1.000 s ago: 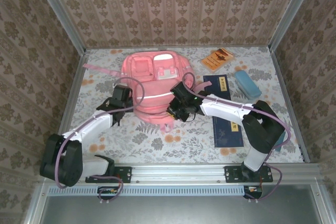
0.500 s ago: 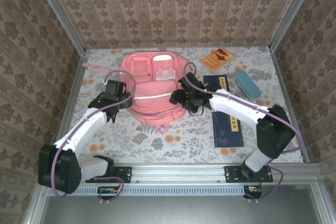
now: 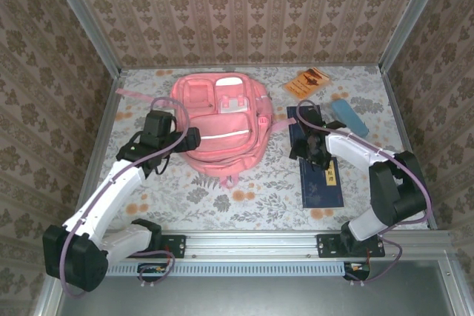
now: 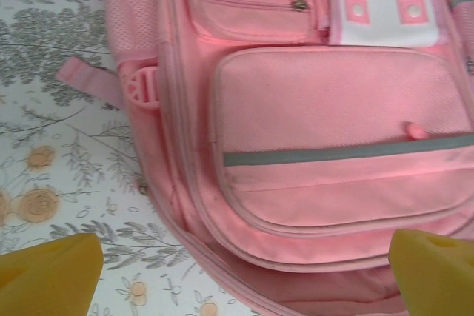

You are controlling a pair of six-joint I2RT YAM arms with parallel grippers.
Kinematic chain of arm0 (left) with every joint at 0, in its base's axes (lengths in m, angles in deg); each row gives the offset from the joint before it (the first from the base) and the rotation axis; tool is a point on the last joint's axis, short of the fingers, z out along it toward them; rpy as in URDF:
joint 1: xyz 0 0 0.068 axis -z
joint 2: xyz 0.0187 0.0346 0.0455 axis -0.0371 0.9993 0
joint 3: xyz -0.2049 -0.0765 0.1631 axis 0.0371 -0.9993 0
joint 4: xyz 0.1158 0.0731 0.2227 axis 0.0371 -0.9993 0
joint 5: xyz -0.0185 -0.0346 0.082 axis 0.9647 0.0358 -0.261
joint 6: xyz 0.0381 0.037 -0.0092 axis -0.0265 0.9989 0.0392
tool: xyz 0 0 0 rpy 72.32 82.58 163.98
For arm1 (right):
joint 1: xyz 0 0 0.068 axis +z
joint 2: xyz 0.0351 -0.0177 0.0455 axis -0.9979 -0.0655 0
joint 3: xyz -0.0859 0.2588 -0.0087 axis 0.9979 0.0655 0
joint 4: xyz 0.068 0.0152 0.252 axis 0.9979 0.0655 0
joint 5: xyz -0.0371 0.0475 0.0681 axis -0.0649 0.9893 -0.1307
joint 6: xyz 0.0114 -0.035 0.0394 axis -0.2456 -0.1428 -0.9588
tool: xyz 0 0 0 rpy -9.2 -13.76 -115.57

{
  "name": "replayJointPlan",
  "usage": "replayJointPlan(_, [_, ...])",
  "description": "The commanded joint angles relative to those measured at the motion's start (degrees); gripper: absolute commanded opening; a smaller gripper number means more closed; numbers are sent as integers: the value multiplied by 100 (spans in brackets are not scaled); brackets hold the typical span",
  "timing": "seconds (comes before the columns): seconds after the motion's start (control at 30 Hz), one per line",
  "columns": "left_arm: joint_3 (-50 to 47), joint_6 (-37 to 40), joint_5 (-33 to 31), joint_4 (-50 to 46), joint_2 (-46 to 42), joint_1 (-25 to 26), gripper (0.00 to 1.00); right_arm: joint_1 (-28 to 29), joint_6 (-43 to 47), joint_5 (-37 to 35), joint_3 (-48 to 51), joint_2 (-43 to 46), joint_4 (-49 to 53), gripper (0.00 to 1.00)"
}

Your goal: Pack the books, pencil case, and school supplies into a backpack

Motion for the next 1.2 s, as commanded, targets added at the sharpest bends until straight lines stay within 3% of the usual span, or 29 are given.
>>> replayJointPlan(0.0, [244,-163,162,-104,70,160,100,9,48,220,265,58,-66,82])
replayJointPlan(0.2, [361,-399,282,-62,271,467,100,55,-421,972,681,-51,-673,81])
replayJointPlan(0.33, [316,-680,1026,285,406,571,100,261,-1207,2005,1013,-57,-1813,81])
replayJointPlan(0.5, [191,-1180,1583,764,601,891,98,713,-1836,2503,795,-458,-2628,80])
replayJointPlan(0.6, [229,-1484,1548,734,825,1181,95,761,-1703,2413,474,-467,-2416,78])
replayJointPlan(0.7, [283,-1785,1533,784,1128,1525,90,725,-1085,1855,150,-77,-1565,78])
replayJointPlan(0.9, [837,-2377,1331,690,2095,2421,79,145,379,831,155,741,-134,76])
replayJointPlan(1.17, [1608,-2895,1037,639,3314,3224,64,-179,1194,969,508,741,319,68])
